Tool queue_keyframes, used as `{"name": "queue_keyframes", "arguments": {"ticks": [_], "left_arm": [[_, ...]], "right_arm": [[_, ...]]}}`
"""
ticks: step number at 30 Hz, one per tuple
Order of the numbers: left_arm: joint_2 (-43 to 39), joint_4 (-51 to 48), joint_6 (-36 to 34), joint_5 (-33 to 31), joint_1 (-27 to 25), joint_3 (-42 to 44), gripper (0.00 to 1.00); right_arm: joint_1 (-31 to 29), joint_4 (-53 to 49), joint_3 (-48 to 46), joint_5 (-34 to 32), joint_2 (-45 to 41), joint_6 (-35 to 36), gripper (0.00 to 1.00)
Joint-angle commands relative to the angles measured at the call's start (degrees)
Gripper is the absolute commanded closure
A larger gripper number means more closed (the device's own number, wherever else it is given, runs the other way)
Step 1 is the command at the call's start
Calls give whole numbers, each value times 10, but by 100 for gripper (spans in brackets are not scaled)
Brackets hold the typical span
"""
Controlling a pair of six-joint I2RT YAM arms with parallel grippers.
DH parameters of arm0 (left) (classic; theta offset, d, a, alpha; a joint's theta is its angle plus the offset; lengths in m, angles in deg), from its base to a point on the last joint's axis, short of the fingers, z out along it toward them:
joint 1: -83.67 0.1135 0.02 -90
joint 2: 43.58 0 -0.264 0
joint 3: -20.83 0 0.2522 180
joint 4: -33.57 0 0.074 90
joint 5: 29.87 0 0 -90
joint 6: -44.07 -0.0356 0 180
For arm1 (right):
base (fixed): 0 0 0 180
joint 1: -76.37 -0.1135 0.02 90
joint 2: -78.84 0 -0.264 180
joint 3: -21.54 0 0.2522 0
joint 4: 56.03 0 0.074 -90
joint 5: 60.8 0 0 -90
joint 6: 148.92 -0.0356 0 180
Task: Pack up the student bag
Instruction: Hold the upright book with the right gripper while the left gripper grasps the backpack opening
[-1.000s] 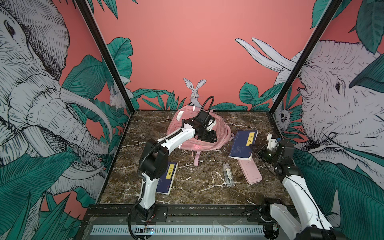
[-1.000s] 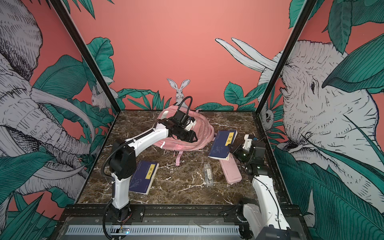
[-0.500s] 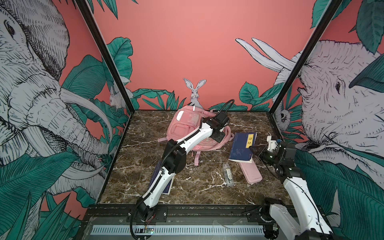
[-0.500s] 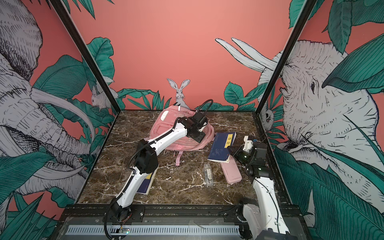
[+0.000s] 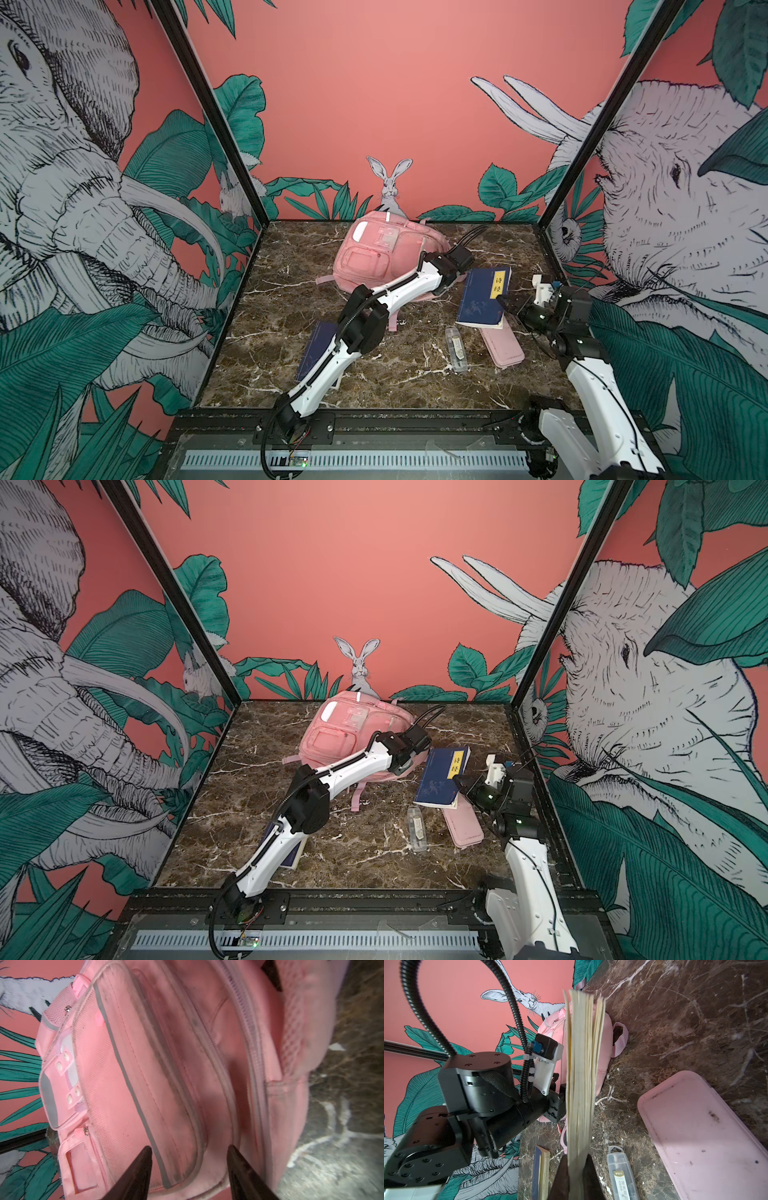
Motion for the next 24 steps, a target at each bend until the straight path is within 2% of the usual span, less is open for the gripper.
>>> {"name": "queue_keyframes", "arguments": {"ticks": [1,5,8,10,14,16,22,24], "left_arm": [[6,17,-16,-38,3,5,42],[15,18,-17,-36,4,-4,46],[17,12,-18,-33,5,-10,55],[11,11,-18,-29,7,-9,63],[-13,11,-21,-16,8,-5,92],[-28,8,-21,-11,10,-5,99],[-98,6,-9,40,24,13,100],[-126,6,1,78,35,24,100]], "right_arm": [[4,29,-7,17,-13,-6,100],[4,30,-6,19,-15,-8,100],[3,30,-5,20,-17,-10,100],[3,29,-5,19,-19,-10,100],[4,36,-7,19,-17,-14,100],[3,49,-12,23,-13,-21,100],[3,77,-19,28,3,-32,100],[3,90,-18,29,12,-37,100]]}}
